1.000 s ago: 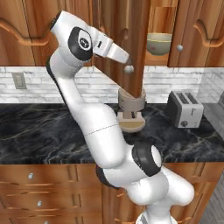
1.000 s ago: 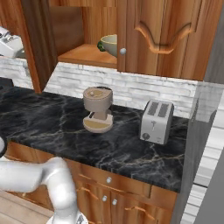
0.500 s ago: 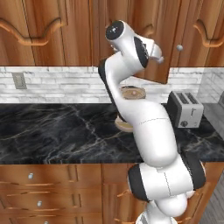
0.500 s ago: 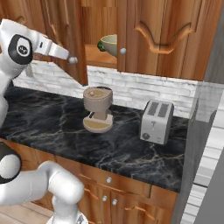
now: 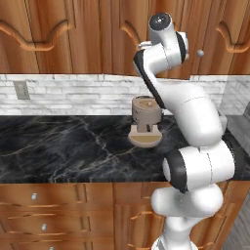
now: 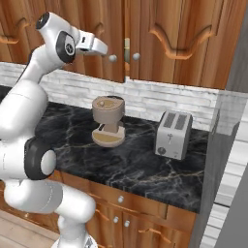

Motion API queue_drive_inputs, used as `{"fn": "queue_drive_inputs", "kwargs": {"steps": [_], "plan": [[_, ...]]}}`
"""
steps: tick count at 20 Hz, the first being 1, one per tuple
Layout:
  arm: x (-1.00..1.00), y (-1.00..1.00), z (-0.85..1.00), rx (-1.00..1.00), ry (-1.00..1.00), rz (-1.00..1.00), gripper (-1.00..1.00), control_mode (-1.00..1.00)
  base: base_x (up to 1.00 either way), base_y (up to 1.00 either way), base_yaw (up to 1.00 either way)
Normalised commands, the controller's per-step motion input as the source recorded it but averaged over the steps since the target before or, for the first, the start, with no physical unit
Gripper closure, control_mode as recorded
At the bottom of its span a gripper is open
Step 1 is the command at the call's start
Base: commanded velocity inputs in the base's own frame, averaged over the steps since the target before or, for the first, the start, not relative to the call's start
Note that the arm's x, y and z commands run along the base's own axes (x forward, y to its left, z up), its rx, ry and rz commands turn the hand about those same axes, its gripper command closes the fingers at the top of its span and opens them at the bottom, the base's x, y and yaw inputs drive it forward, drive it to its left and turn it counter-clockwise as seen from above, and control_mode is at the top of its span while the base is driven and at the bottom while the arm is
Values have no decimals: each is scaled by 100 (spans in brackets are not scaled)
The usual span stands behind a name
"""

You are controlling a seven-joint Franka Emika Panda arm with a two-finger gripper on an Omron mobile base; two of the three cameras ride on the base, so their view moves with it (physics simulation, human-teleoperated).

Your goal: Pick the mug and place it in the sink. Pick the bowl and place it in the open cabinet and then close the cabinet.

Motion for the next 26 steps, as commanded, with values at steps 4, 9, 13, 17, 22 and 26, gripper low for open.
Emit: {"fn": "queue_drive_inputs", "kwargs": {"steps": [4,9,13,17,22,26], "plan": [[79,-72,0,3,-20,13,-100,-100,0,0,0],[44,-81,0,5,-30,17,-100,-100,0,0,0],[21,-71,0,4,-28,16,-100,-100,0,0,0],[-44,-35,8,2,-7,1,-100,-100,0,0,0],[-100,-13,-9,0,-4,0,-100,-100,0,0,0],[-97,-20,-9,0,-2,0,-100,-100,0,0,0]]}}
